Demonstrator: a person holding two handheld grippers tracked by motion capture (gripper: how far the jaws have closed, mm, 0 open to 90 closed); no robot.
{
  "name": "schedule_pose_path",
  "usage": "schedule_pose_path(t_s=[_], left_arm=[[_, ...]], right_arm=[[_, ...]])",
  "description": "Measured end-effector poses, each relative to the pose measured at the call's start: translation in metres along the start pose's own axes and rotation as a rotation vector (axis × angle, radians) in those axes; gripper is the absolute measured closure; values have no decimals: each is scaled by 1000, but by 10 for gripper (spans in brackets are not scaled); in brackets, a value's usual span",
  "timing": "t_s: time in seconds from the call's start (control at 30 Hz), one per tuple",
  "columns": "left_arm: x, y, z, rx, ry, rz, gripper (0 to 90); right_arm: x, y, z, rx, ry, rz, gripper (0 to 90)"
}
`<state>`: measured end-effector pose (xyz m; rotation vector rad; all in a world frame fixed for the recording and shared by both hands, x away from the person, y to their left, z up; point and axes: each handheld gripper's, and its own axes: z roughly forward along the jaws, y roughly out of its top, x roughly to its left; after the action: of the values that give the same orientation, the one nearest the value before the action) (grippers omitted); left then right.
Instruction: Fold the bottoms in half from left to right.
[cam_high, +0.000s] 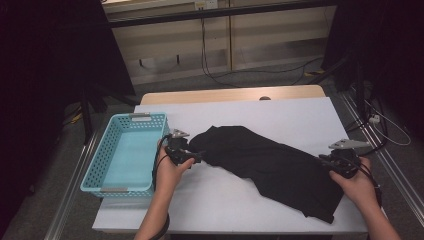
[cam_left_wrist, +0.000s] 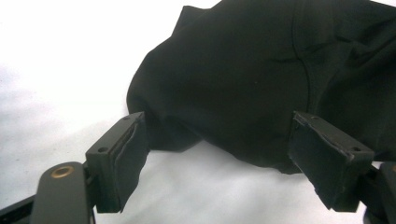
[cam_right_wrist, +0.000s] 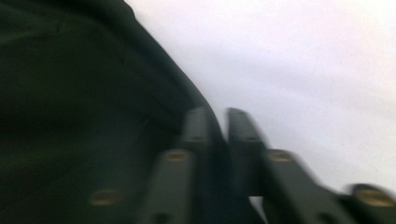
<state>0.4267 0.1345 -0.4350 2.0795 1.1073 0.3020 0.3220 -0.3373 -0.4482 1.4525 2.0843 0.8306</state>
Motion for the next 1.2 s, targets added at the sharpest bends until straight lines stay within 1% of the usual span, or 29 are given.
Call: schedule_pose_path(t_s=[0.07,0.1,0.13,0.2,0.23,0.27,0.3,0.33,0.5,0.53,0.6,0.67,0.73,0.8,0.83,0.87,0.9,1.0,1.03,1.1,1.13,1.17,1.2], left_arm=[[0,0,0,1,-4,-1,208],[-1,0,0,0,-4,0,208],[-1,0,0,1,-4,1,207],[-1,-1,0,1,-5,0,205],[-2,-1,0,5,-7,1,205],[-1,-1,-1,11,-10,6,205],[-1,-1,-1,7,-8,4,205],[-2,-2,-1,3,-8,0,202],[-4,-2,-3,3,-13,3,198],[-4,-2,-3,3,-13,3,198],[-4,-2,-3,4,-16,7,198],[-5,-2,-3,4,-18,5,197],[-4,-2,-4,6,-21,5,197],[-4,-2,-4,6,-20,4,197],[-4,-2,-4,6,-21,4,197],[-4,-2,-4,3,-19,4,197],[-4,-2,-5,0,-17,3,197],[-3,-2,-4,5,-18,5,197],[-4,-2,-3,0,-15,0,197],[-5,-2,-2,-1,-15,1,197],[-5,-2,-2,5,-18,5,197],[-6,-2,-2,1,-17,3,197],[-6,-2,-2,-1,-17,3,197]], right_arm=[[6,2,-2,-14,1,-5,590],[9,3,-3,-25,6,-7,560],[13,4,-4,-28,22,-6,546],[20,5,-7,-40,34,-16,505],[25,6,-9,-46,48,-25,499],[25,6,-9,-46,48,-25,499],[30,7,-11,-52,61,-32,473],[43,8,-14,-55,93,-62,455],[81,8,-14,-43,206,-151,454],[89,8,-13,-41,228,-164,465],[104,8,-13,-40,275,-191,520],[119,7,-11,-31,320,-216,523],[133,6,-6,-16,342,-248,513],[142,6,0,8,338,-279,478],[144,5,4,17,333,-288,451],[145,5,5,2,339,-282,437],[145,5,6,3,341,-278,434],[147,5,8,-6,326,-279,462],[147,6,8,-8,321,-272,496],[146,8,10,-16,308,-274,659],[145,9,11,-17,303,-272,702],[143,12,13,-11,307,-266,755],[142,14,14,-5,298,-277,817]])
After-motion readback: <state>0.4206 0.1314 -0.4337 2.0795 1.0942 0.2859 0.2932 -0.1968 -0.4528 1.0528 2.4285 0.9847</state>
